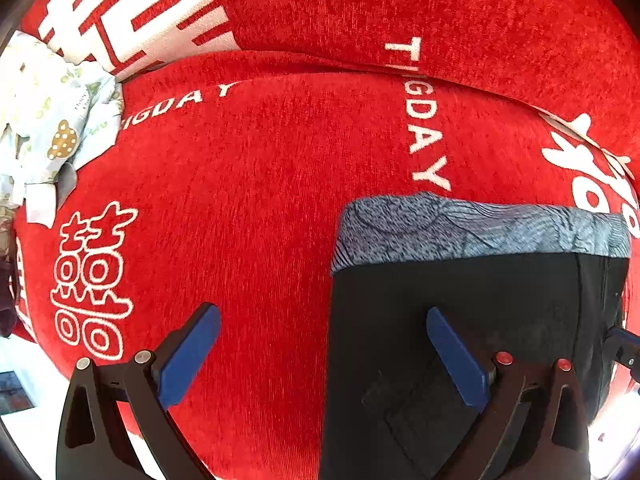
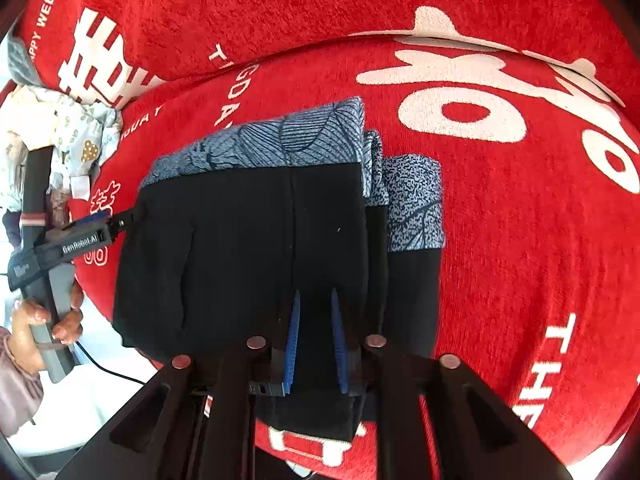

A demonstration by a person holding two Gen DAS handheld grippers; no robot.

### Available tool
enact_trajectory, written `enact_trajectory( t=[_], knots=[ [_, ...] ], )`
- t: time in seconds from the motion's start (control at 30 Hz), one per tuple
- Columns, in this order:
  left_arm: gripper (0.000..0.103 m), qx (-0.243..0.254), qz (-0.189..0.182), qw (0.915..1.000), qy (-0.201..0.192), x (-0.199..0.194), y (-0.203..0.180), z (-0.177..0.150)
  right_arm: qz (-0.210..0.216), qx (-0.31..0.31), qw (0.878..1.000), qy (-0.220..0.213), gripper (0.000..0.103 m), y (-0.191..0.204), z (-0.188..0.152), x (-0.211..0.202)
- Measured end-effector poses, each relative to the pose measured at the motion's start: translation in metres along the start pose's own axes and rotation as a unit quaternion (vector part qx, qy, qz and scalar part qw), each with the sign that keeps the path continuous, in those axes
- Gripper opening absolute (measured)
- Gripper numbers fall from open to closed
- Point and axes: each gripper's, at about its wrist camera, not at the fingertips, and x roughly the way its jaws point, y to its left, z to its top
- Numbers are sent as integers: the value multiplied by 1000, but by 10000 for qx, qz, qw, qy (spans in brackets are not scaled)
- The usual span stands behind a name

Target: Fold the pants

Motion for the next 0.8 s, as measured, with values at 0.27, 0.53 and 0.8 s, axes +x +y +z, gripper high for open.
enact_trajectory(
  t=[0.27, 0.53, 0.8],
  knots=[
    [103, 193, -286, 9992, -180, -59, -18, -33, -108, 186, 9997, 143, 56, 20, -23, -33],
    [103, 329, -582, 9976, -188, -120, -28, -56, -500, 124, 9987, 45, 81, 57, -45, -69],
    [103, 694, -127, 9975, -40, -153, -37, -61, -856, 497, 9948, -253, 103, 73, -52, -108]
  ],
)
